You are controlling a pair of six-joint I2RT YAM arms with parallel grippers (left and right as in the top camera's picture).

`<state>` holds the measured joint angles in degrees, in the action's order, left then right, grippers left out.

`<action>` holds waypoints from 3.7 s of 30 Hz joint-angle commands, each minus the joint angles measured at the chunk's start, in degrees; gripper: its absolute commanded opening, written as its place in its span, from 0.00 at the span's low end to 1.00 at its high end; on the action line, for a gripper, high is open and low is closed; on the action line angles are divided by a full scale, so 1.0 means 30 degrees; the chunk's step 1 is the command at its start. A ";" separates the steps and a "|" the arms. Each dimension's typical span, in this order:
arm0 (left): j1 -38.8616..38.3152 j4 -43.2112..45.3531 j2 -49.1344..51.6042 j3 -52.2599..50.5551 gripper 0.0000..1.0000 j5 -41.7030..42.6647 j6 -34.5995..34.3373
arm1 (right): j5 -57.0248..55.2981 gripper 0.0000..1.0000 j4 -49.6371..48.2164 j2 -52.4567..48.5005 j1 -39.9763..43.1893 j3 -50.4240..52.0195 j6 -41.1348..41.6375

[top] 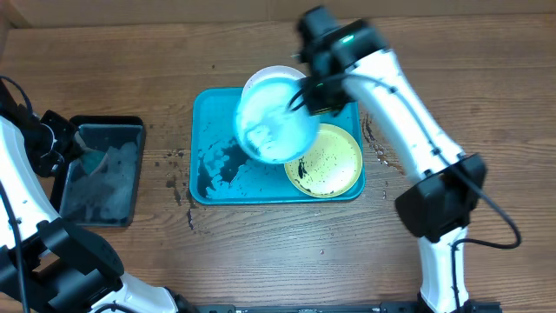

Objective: Clean dirty plates on tray and stack at the side

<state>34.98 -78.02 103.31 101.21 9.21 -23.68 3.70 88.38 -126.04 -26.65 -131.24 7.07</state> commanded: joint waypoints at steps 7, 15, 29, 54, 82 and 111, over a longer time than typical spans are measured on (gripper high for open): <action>-0.0095 0.0095 0.0058 0.0058 0.04 0.0299 -0.0189 | 0.2492 0.04 0.2404 0.0860 0.7628 0.0532 0.0291; -0.0168 0.0918 0.0058 -0.0984 0.04 0.0401 -0.0262 | 0.2127 0.04 -0.0605 0.0860 1.1934 0.4539 0.0379; -0.0189 0.1588 0.0058 -0.1166 0.04 0.1122 -0.0255 | 0.1545 0.61 -0.4379 0.0860 1.3151 0.8371 0.2652; -0.4532 0.2557 0.0058 -0.1173 0.04 0.1428 0.1588 | -0.1683 0.75 -1.4258 0.0466 0.1821 0.8262 0.4233; -0.7176 0.2776 0.0058 -0.1188 0.04 0.2055 0.2339 | 0.1800 0.04 -1.5285 -0.2353 0.0452 0.8262 0.6594; -1.3318 0.8706 0.0146 -0.8051 0.04 0.1319 0.0590 | 0.3373 0.04 -1.0389 -0.2353 -0.3133 0.8262 0.8167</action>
<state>-4.62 -53.91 103.31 79.26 13.10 -19.11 14.15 56.64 -133.56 -36.29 -106.45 31.31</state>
